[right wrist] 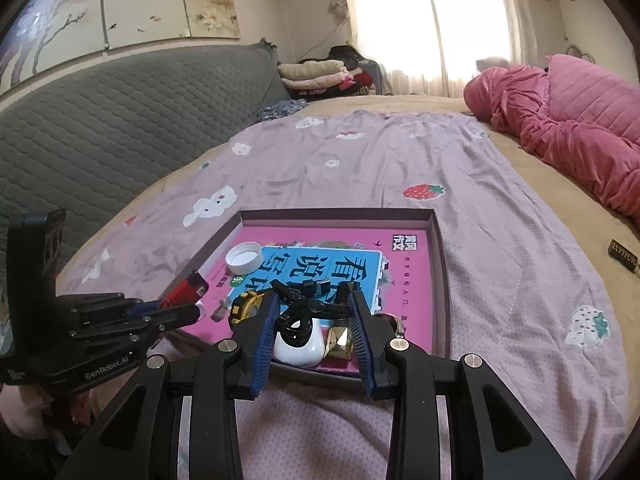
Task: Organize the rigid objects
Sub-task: 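Carry the lighter and earphone into the box with both tools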
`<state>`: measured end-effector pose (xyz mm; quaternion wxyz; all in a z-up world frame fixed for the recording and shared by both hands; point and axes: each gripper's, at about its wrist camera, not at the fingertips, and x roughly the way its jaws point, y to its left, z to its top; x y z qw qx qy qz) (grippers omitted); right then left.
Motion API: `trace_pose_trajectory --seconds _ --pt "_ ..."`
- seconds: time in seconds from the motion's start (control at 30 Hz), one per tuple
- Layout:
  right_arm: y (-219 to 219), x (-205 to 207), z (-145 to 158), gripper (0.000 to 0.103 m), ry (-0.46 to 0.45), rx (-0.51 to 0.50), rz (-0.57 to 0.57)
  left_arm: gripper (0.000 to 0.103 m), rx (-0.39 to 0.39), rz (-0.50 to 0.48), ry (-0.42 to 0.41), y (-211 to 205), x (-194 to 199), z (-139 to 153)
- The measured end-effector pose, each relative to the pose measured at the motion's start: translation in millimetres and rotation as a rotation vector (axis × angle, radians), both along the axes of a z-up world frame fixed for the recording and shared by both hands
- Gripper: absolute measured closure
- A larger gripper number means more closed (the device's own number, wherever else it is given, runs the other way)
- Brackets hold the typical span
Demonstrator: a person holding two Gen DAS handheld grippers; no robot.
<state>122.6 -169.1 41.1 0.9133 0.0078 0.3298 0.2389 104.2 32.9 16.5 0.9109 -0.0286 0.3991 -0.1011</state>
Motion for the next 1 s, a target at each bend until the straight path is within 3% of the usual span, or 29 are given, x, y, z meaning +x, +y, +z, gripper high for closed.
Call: trace_pose_trajectory --seconds 0.3,1.0 --pt "8 15 -15 0.067 0.022 -0.017 0.01 0.093 -0.015 0.041 0.013 7 16 -14" --pt "18 28 -44 0.067 0.095 -0.049 0.017 0.093 0.008 0.008 0.037 -1 21 -27"
